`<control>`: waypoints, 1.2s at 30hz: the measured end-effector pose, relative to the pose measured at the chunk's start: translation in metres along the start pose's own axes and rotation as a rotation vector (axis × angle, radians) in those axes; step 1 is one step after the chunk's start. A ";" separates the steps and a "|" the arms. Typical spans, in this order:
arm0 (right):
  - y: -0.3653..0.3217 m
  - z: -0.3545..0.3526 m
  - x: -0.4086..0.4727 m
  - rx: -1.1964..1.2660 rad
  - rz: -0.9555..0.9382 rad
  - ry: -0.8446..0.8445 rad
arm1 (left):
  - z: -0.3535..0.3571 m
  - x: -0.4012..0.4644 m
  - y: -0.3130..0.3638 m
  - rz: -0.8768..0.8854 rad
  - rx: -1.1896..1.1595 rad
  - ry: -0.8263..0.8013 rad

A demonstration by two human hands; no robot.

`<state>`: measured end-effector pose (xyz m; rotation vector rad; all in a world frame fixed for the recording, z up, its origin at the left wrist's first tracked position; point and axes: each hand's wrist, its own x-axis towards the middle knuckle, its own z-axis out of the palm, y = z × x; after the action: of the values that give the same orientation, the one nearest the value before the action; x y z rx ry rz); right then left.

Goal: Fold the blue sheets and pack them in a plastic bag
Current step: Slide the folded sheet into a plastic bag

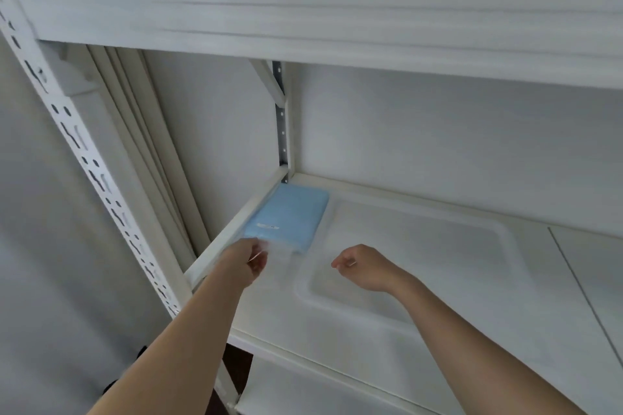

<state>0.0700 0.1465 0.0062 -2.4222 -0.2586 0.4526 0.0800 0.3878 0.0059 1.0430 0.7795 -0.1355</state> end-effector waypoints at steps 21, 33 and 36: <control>-0.019 -0.017 -0.045 1.122 0.206 0.360 | 0.081 -0.088 -0.022 -0.007 0.309 -0.575; 0.028 -0.044 -0.074 1.502 0.355 0.939 | 0.087 -0.124 -0.031 -0.028 0.565 -0.990; 0.042 -0.053 -0.078 1.462 0.385 0.929 | 0.106 -0.134 -0.033 -0.028 0.460 -0.938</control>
<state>0.0217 0.0607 0.0380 -0.9890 0.7183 -0.3174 0.0214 0.2506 0.0952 1.2306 -0.1065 -0.7940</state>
